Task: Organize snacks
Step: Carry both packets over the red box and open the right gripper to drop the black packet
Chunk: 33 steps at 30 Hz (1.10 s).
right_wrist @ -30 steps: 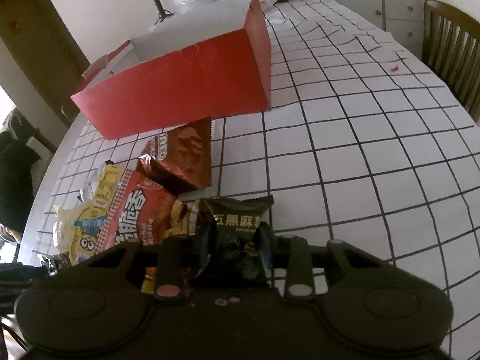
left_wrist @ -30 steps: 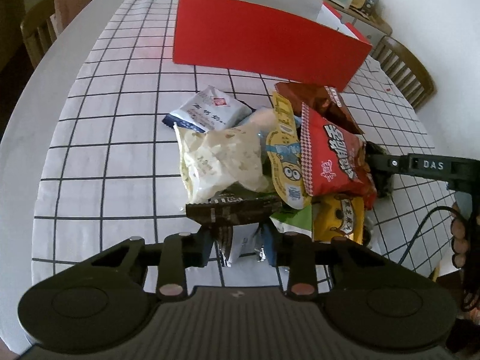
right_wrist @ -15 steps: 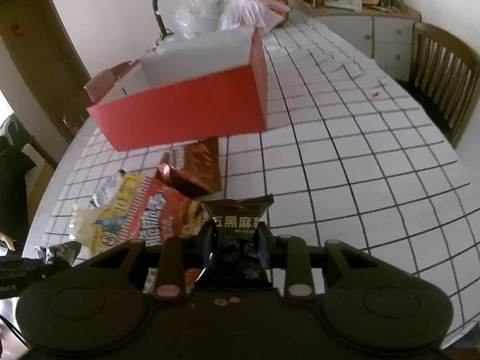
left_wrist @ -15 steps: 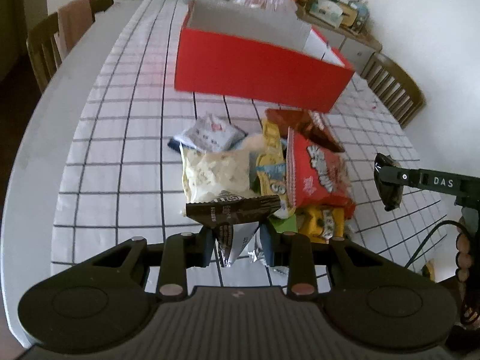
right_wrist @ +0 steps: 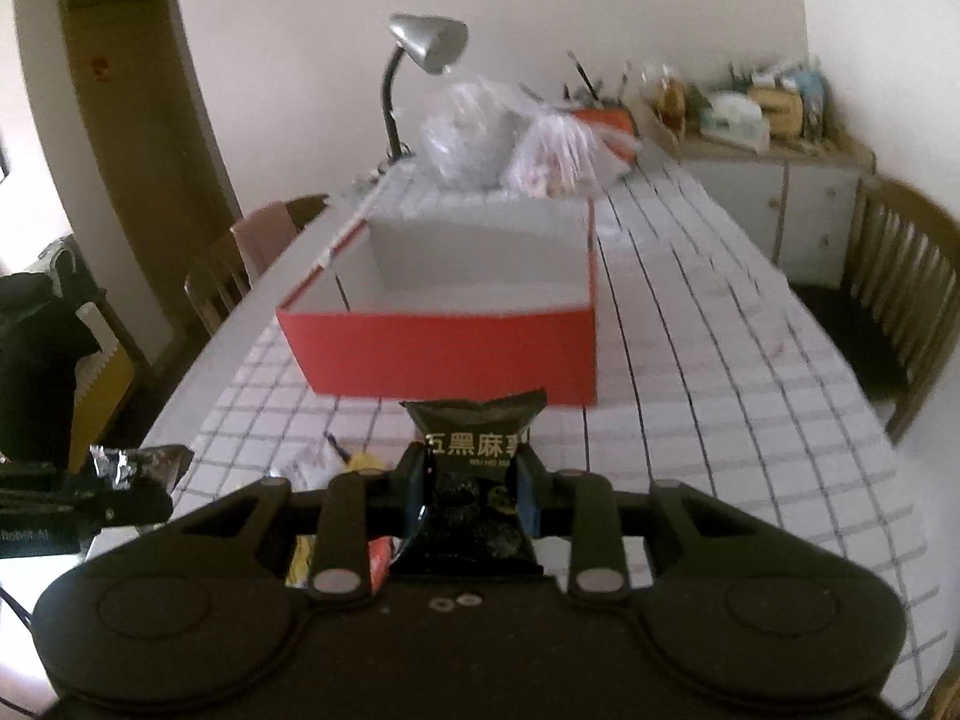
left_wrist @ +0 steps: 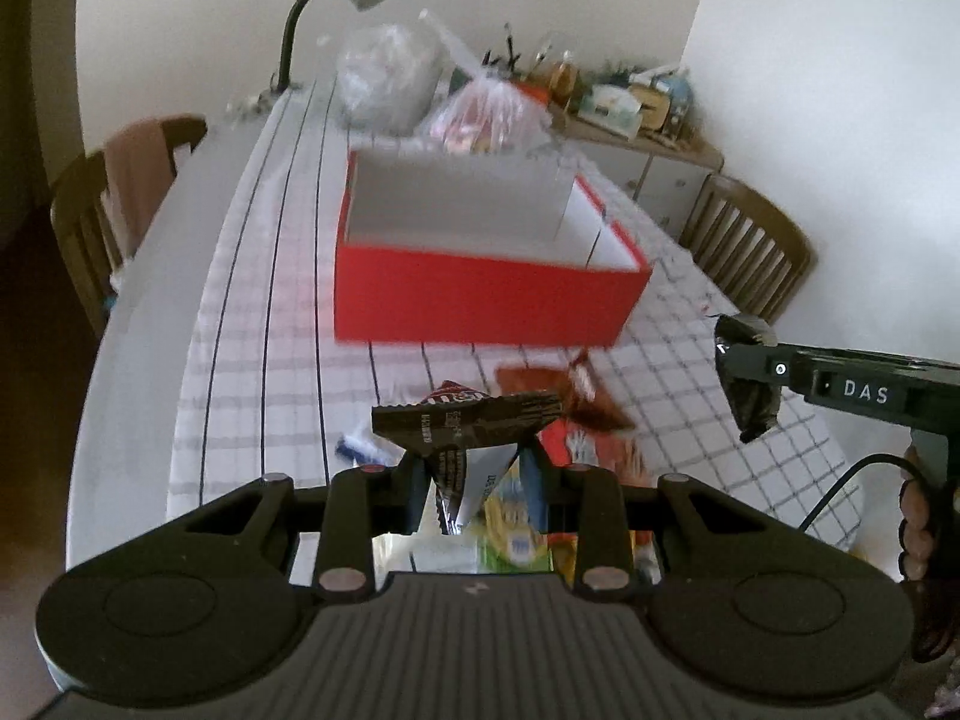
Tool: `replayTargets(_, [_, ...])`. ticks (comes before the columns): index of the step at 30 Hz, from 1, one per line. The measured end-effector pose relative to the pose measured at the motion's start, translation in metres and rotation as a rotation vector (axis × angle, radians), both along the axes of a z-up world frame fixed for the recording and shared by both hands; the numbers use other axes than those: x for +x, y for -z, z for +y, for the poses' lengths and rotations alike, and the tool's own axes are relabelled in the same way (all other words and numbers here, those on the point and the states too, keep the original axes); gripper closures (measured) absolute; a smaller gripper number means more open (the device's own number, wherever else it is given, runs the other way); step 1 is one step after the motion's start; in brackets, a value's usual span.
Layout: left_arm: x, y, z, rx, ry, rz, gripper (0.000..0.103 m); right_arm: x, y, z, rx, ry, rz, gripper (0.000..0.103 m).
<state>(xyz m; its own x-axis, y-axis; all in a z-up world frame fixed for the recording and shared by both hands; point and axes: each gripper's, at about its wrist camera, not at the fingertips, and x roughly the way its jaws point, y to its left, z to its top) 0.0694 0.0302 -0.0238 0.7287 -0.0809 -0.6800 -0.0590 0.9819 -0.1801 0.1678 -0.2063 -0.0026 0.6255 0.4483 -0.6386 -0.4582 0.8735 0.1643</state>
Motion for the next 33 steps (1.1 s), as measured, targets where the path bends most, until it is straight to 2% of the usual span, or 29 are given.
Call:
replayTargets(4, [0.020, -0.018, -0.003, 0.017, 0.014, -0.034, 0.072, 0.014, -0.015, 0.009, -0.003, -0.016, -0.033, 0.074])
replayTargets(9, [0.059, -0.028, -0.004, 0.033, 0.001, -0.038, 0.072, 0.040, -0.024, 0.019, -0.019, -0.038, -0.076, 0.074])
replayTargets(16, [0.133, -0.029, 0.003, 0.048, -0.052, 0.000, 0.072, 0.099, -0.024, 0.035, -0.046, -0.057, -0.090, 0.074])
replayTargets(24, [0.205, -0.019, 0.016, 0.074, -0.099, 0.069, 0.072, 0.167, -0.007, 0.057, -0.095, -0.096, -0.064, 0.074])
replayTargets(33, [0.264, 0.015, 0.033, 0.074, -0.133, 0.194, 0.072, 0.214, 0.027, 0.086, -0.157, -0.147, 0.030, 0.074])
